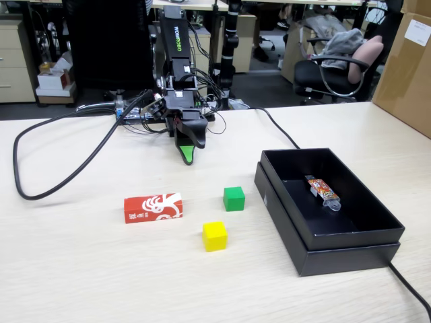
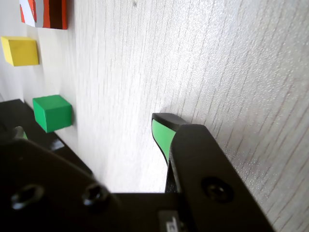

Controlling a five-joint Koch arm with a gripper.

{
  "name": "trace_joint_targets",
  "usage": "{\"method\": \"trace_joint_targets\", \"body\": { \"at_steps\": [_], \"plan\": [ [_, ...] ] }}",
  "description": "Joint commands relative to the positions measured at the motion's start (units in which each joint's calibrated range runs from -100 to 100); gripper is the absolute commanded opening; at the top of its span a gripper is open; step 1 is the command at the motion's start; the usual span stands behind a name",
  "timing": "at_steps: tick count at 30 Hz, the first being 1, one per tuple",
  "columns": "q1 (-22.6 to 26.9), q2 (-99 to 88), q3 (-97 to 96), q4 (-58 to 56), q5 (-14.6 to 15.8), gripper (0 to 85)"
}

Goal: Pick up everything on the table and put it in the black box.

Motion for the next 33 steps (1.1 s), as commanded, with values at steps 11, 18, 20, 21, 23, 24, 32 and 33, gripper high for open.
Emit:
{"method": "trace_joint_targets", "body": {
  "at_steps": [11, 18, 20, 21, 23, 24, 32, 33],
  "plan": [
    [-0.05, 0.2, -1.97, -0.79, -0.15, 49.2],
    [0.1, 0.2, -1.97, -0.79, -0.15, 50.0],
    [0.1, 0.2, -1.97, -0.79, -0.15, 49.9],
    [0.05, 0.2, -1.97, -0.79, -0.15, 49.6],
    [0.05, 0.2, -1.97, -0.79, -0.15, 49.2],
    [0.05, 0.2, -2.06, -0.79, -0.15, 49.2],
    [0.0, -0.14, -1.51, -0.79, -0.15, 49.3],
    [0.05, -0.14, -0.61, -0.96, -0.15, 49.5]
  ]
}}
